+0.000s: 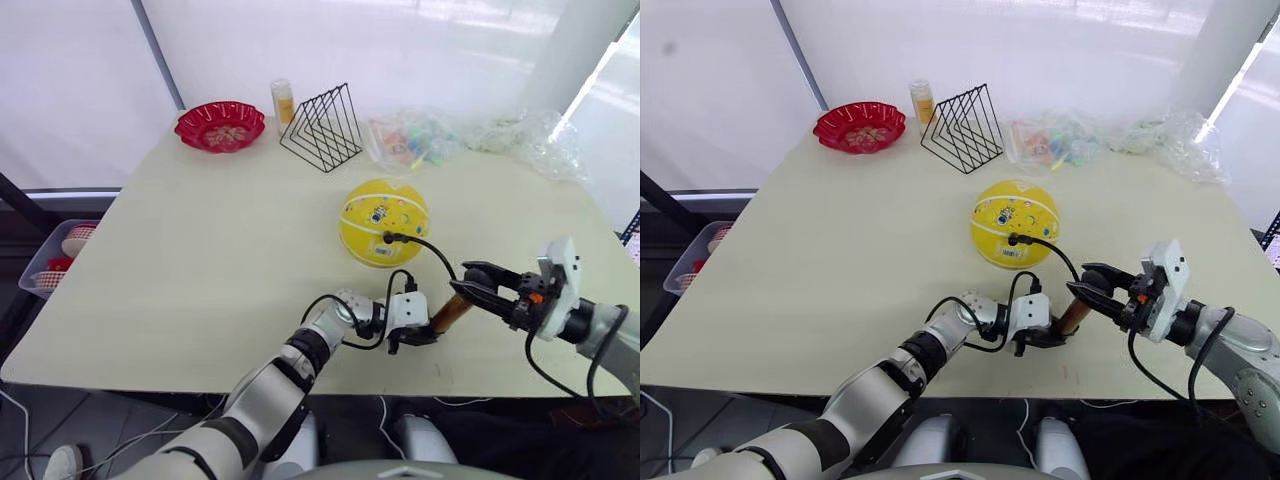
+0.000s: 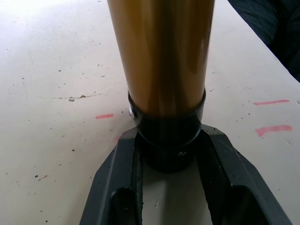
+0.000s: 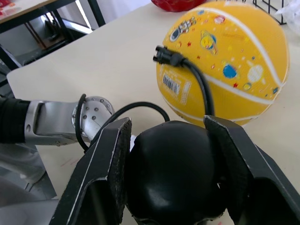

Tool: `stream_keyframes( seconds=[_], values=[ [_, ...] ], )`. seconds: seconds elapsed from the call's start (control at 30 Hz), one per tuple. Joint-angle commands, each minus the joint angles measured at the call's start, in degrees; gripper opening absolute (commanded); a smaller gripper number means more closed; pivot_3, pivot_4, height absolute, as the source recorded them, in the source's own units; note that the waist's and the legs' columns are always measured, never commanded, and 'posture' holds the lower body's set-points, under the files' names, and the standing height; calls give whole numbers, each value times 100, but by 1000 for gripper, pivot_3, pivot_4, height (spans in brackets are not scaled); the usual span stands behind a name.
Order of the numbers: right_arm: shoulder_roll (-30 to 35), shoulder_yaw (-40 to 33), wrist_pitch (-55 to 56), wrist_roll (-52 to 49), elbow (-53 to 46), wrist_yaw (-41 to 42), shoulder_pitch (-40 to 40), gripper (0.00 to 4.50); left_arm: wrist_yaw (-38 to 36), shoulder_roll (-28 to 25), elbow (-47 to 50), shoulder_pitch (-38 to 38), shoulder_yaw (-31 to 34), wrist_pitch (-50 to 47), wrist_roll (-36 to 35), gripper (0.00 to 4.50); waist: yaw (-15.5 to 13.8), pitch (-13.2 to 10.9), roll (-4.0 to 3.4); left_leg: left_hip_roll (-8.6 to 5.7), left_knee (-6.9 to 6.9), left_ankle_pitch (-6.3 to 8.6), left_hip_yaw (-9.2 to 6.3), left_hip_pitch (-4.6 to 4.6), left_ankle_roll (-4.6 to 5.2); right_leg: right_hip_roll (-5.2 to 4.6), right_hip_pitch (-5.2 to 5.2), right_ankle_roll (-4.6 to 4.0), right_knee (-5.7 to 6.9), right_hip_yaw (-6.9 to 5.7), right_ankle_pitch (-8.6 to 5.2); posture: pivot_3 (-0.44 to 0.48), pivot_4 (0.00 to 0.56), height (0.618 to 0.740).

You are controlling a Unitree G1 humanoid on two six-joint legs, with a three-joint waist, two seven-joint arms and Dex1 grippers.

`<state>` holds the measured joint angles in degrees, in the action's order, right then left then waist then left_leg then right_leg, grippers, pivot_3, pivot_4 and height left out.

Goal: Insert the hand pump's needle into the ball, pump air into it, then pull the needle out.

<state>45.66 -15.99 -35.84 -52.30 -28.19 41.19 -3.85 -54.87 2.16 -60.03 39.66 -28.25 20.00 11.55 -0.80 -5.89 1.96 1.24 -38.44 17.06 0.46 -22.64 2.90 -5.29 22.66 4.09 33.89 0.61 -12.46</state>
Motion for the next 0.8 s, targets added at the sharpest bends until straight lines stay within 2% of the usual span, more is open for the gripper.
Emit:
stream_keyframes(
  seconds=[0.03, 0.1, 0.2, 0.37, 0.63, 0.8],
  values=[
    [712, -1412, -450, -844, 59, -162, 604, 1972, -81, -429, -862, -424, -373, -507, 620, 1122, 0, -9, -12, 0, 0, 0, -1, 0, 0, 1, -1, 0, 0, -2, 0, 0, 150, 735],
    [1144, -1899, -772, -1368, 176, -217, 958, 1972, -81, -422, -869, -418, -376, -511, 621, 1122, 0, -25, -37, -1, -5, 0, 2, 0, 1, 0, -1, 0, 0, 1, 1, 0, 150, 735],
    [1462, -2262, -1081, -1835, 256, -351, 1196, 1972, -82, -415, -875, -409, -383, -513, 626, 1122, -11, -24, -19, 2, -4, -1, -11, -2, 1, 9, -4, -1, 0, -14, 0, 0, 150, 735],
    [1520, -2256, -1320, -2092, 208, -647, 1324, 1972, -90, -402, -874, -398, -388, -520, 628, 1122, -4, -27, -25, -1, -6, -1, -4, -6, 2, 1, -3, 0, -1, -4, 0, 0, 150, 735],
    [741, -962, -904, -782, -271, -507, 101, 1972, -77, -375, -877, -371, -374, -556, 622, 1122, 0, 8, 19, 1, -3, -1, -10, -5, 2, 4, -3, -1, -2, -9, 0, 0, 150, 735],
    [-131, 476, 122, 722, 61, -398, -545, 1972, -61, -366, -888, -359, -354, -568, 610, 1122, 5, 28, 26, 1, -3, -1, -11, 2, 1, 4, -6, -1, 4, -8, 0, 0, 150, 735]
  ],
)
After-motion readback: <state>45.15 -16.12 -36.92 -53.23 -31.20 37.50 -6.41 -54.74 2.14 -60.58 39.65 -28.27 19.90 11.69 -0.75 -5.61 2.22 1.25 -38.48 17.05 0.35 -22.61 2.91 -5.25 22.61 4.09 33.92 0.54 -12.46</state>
